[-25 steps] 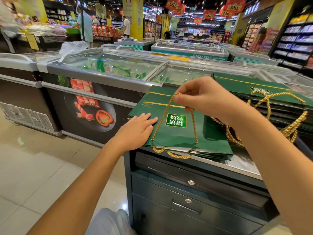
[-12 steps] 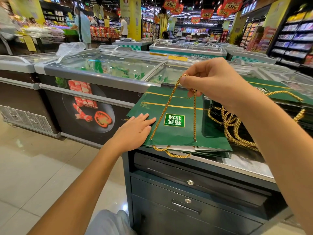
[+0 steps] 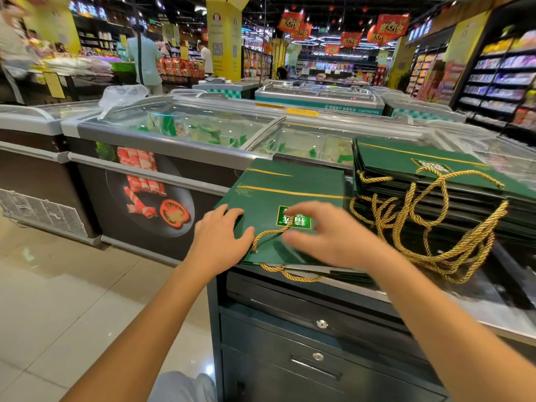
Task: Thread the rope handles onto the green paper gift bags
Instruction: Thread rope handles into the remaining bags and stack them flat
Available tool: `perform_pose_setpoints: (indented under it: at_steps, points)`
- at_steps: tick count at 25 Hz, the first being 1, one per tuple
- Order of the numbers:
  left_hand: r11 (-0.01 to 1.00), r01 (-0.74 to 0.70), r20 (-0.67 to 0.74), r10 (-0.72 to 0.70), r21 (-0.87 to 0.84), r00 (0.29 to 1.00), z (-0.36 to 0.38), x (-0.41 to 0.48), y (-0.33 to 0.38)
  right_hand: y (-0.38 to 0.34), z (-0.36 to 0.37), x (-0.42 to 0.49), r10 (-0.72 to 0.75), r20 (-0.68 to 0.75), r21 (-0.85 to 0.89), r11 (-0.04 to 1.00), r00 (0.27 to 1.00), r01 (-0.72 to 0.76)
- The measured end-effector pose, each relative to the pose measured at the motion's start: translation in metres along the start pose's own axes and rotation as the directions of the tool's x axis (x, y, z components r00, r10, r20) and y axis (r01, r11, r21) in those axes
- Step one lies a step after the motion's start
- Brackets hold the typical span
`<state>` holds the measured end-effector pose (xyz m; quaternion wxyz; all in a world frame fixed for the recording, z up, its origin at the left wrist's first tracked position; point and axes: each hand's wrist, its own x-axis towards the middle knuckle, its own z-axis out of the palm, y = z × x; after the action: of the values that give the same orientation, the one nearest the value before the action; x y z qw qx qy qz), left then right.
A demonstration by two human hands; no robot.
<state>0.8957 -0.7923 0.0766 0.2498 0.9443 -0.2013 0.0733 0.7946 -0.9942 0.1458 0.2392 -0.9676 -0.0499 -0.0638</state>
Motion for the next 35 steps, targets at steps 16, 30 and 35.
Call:
perform_pose_setpoints:
  at_steps: [16,30,35]
  points:
    - [0.289,0.037,-0.058,-0.314,-0.957,0.948,-0.058,-0.023,0.022,-0.006,0.029,-0.013,-0.292,-0.412,-0.259,0.946,0.863,0.196]
    - [0.158,0.216,0.197,-0.133,-0.963,0.971,-0.024,-0.044,0.065,-0.034,-0.033,0.004,0.370,-0.610,0.791,0.339,0.701,0.509]
    - [0.009,0.000,-0.002,-0.212,-1.000,0.977,-0.037,-0.042,0.035,-0.037,-0.011,0.007,0.284,-0.508,0.819,0.453,0.813,0.353]
